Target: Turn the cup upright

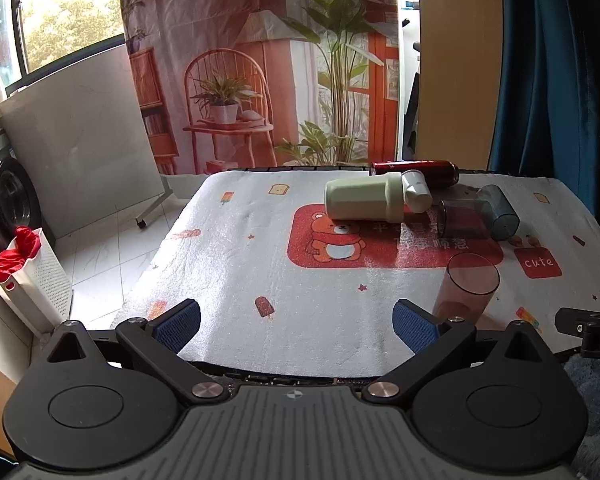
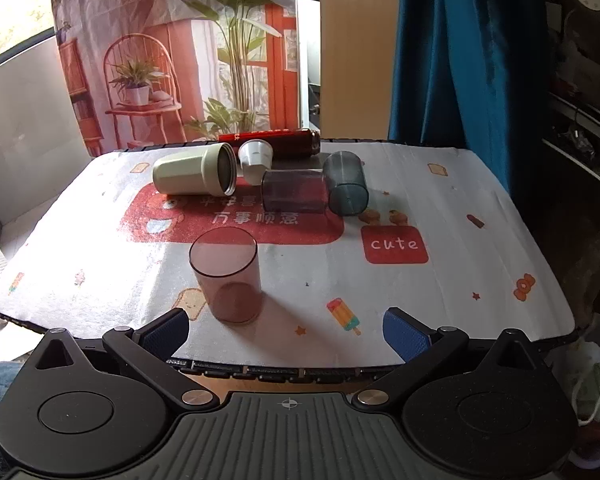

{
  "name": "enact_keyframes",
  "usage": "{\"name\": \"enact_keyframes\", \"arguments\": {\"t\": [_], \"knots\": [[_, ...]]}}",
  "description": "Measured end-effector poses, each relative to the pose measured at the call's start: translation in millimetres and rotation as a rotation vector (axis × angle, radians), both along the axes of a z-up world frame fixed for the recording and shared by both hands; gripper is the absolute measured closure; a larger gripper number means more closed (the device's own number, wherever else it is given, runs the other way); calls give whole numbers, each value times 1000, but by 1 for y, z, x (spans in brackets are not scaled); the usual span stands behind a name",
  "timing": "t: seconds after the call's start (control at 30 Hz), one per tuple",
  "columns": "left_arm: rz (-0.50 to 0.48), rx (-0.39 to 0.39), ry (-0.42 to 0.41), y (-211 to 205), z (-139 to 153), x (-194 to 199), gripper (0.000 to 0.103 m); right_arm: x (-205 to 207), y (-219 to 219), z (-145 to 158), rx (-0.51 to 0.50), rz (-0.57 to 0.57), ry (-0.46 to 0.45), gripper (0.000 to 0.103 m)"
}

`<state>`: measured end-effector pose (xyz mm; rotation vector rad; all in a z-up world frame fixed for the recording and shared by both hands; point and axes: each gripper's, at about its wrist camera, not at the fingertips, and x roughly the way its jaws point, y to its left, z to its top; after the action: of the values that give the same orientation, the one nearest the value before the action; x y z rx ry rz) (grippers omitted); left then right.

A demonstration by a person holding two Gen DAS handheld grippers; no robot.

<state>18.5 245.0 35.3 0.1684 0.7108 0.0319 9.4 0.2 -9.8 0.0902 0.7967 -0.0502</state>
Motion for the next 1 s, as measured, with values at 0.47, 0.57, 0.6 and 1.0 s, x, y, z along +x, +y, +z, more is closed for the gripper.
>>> {"name": "enact_keyframes", "arguments": {"t": [0.47, 0.57, 0.6, 1.0], "knots": [[4, -2, -15, 0, 2, -5, 0, -1, 4, -1, -23, 7, -12, 0], [6, -10, -21, 1, 2, -6, 0, -1, 4, 0, -26, 8, -15, 0], [6, -12, -22, 1, 3, -6, 0, -1, 3, 0, -26, 8, -16, 0], [-2, -17, -14, 4, 3, -8, 0, 0, 4, 3, -39, 12, -26, 0]]}}
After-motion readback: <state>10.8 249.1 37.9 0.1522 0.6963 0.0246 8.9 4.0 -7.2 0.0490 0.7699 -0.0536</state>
